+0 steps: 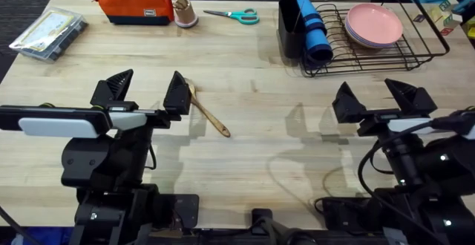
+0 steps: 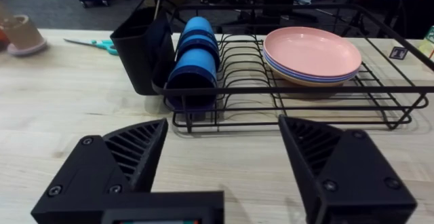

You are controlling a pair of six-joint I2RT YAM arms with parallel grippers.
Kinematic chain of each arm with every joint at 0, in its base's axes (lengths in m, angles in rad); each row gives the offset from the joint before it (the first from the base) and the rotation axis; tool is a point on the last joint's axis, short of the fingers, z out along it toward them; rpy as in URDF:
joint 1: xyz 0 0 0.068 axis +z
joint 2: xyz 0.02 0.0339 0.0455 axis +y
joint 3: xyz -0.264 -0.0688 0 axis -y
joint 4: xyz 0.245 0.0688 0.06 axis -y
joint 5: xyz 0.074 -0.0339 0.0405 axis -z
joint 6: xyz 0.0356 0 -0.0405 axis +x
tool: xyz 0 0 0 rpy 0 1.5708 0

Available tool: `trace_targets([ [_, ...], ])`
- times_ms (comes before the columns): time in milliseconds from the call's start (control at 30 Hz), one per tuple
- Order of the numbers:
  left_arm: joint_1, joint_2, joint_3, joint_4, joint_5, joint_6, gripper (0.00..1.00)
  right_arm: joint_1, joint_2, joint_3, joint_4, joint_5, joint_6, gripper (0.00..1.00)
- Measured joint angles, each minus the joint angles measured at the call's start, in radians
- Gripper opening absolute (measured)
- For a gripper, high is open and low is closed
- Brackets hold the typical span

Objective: Pick up the spoon on the table one by one and put them onto the rack

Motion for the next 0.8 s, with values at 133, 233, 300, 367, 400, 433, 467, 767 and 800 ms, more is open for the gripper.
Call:
trace_targets([
  [133,0.000,0.000,0.000,0.000,0.000,0.000,0.993,-0.002,0.001,0.001,-0.007,0.000,0.000,0.997],
  [233,0.000,0.000,0.000,0.000,0.000,0.000,0.993,-0.002,0.001,0.002,-0.010,0.000,0.000,0.997],
  [300,0.000,0.000,0.000,0.000,0.000,0.000,0.993,-0.002,0.001,0.002,-0.010,0.000,0.000,0.997],
  [367,0.000,0.000,0.000,0.001,0.000,0.000,0.993,-0.002,0.001,0.002,-0.010,0.000,0.000,0.997],
  [400,0.000,0.000,0.000,0.001,0.000,0.000,0.993,-0.002,0.001,0.002,-0.011,0.000,0.000,0.997],
  [433,0.000,0.000,0.000,0.001,0.000,0.000,0.993,-0.003,0.001,0.002,-0.011,0.000,0.000,0.997],
  [467,0.000,0.000,0.000,0.001,0.000,0.000,0.993,-0.002,0.001,0.002,-0.011,0.001,0.000,0.997],
  [767,0.000,0.000,0.015,-0.061,0.012,0.000,0.994,-0.003,0.002,0.079,-0.205,0.010,0.018,0.996],
  [800,0.000,0.000,0.030,-0.105,0.012,0.000,0.994,-0.003,0.001,0.108,-0.295,0.012,0.019,0.996],
])
